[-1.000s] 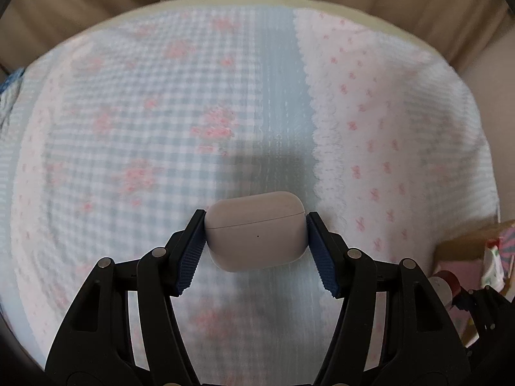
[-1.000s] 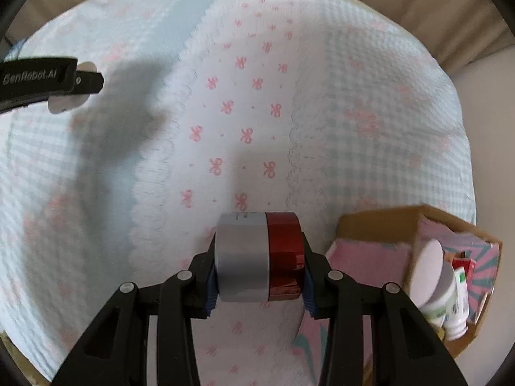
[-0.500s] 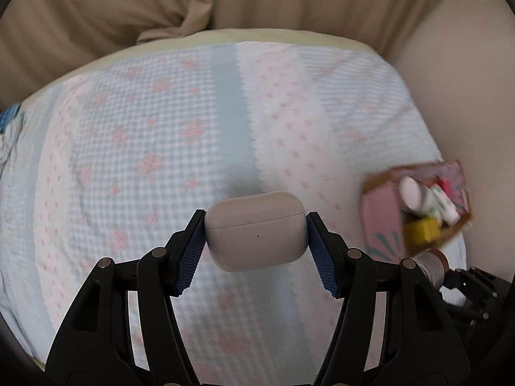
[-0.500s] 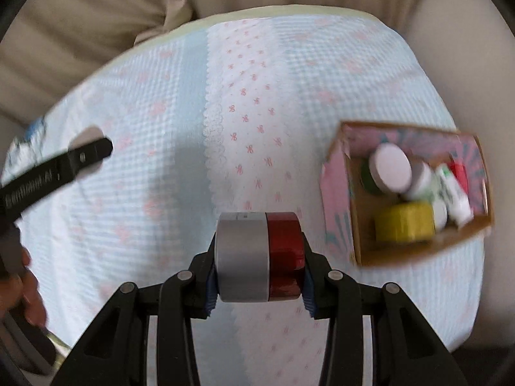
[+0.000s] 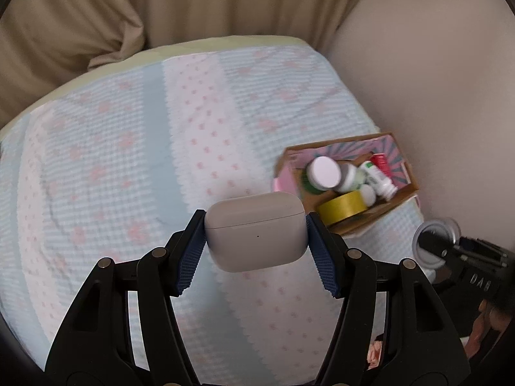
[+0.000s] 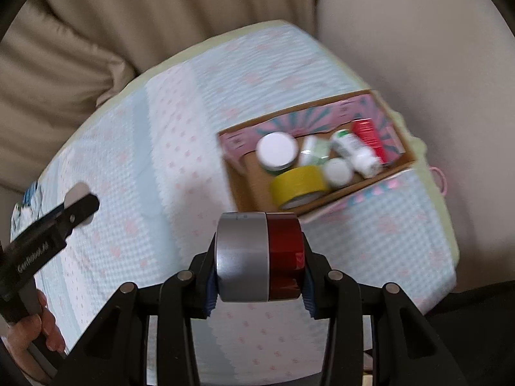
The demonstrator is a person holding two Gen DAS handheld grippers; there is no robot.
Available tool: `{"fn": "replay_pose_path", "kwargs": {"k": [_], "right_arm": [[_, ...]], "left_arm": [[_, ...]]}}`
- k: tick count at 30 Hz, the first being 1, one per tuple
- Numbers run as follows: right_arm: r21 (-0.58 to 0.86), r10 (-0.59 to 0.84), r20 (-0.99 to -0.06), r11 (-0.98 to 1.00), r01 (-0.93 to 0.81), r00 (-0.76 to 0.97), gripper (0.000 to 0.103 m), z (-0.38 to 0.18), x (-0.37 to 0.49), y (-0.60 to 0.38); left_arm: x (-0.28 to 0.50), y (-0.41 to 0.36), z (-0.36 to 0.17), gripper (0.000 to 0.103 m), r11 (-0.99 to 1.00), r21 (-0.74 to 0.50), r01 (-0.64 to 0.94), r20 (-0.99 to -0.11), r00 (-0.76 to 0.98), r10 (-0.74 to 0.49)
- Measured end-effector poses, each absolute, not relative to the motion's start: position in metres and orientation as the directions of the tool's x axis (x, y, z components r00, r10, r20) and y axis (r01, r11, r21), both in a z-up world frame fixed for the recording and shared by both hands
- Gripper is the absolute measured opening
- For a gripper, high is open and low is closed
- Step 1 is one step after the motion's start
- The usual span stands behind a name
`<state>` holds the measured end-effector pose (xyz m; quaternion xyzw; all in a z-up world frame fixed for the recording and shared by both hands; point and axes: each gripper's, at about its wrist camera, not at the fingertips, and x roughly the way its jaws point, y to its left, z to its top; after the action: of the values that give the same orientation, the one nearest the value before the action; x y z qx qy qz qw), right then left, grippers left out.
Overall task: Organize rigid objects
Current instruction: 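Carry the roll and earbud case into the cardboard box and open both tools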
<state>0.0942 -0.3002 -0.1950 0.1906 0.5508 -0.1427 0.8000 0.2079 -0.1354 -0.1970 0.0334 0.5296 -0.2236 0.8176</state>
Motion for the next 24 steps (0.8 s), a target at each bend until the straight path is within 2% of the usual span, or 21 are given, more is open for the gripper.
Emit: {"fn": "replay_pose_path", "kwargs": {"k": [11,24], "right_arm": [[0.16,-0.005,-0.929,0.897,0.412,0.371,0.038,-0.187,0.095,-0.412],[0.156,0.069,-0.958,0.94,0.304,0.28,0.038,-0.251,0.175,-0.48]], "left_arm": [[0.199,-0.235,-0.214,0.059,0.91,-0.193,0.367,-0.896,0.312,-0.315],[0.241,-0.294,-0.289,0.059,0.943,-0.172,0.286,-0.944,0.225,-0.24]]}}
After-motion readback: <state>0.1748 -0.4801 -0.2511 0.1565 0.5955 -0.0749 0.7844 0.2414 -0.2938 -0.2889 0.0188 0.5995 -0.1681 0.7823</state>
